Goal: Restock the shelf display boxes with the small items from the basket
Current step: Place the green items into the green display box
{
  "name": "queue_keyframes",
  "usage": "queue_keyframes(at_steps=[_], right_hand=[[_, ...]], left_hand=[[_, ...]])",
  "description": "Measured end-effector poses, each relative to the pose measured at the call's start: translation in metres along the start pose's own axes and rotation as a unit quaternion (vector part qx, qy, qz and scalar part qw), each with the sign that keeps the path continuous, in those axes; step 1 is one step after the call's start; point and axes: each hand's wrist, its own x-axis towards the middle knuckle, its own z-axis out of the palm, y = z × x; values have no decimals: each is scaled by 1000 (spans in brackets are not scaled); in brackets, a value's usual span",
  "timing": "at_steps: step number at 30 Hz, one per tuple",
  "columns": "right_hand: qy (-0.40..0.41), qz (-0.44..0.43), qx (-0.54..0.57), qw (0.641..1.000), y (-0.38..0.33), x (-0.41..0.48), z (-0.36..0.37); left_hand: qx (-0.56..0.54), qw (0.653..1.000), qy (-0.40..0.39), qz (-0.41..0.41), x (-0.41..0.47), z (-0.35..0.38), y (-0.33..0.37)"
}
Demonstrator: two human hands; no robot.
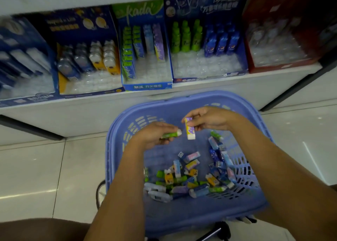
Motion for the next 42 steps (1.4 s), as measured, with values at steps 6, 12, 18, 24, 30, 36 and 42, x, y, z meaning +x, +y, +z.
queue_keyframes(at_steps=[6, 12, 18, 24, 30, 36, 42], right_hand=[[86, -157, 47, 983, -80, -33, 17], [183, -273, -10, 944, -137, -37, 34], [323, -260, -107, 904, -175, -12, 24], [384, -206, -330, 837, -194, 9, 28], [373, -211, -421, 799, -198, 16, 29], [362, -213, -417, 806, -191, 20, 21], [373, -205, -411, 806, -182, 31, 20]], left_hand=[[-151, 978, 57, 133, -44, -19, 39], [-160, 952, 124, 228, -78, -35, 62], [-211, 936, 157, 235, -96, -37, 68], [-246, 929, 153, 229, -98, -45, 68], [-310, 916, 146, 209, -92, -47, 68], [-291, 921, 156, 209, -87, -45, 68], [-286, 918, 147, 232, -86, -41, 68]])
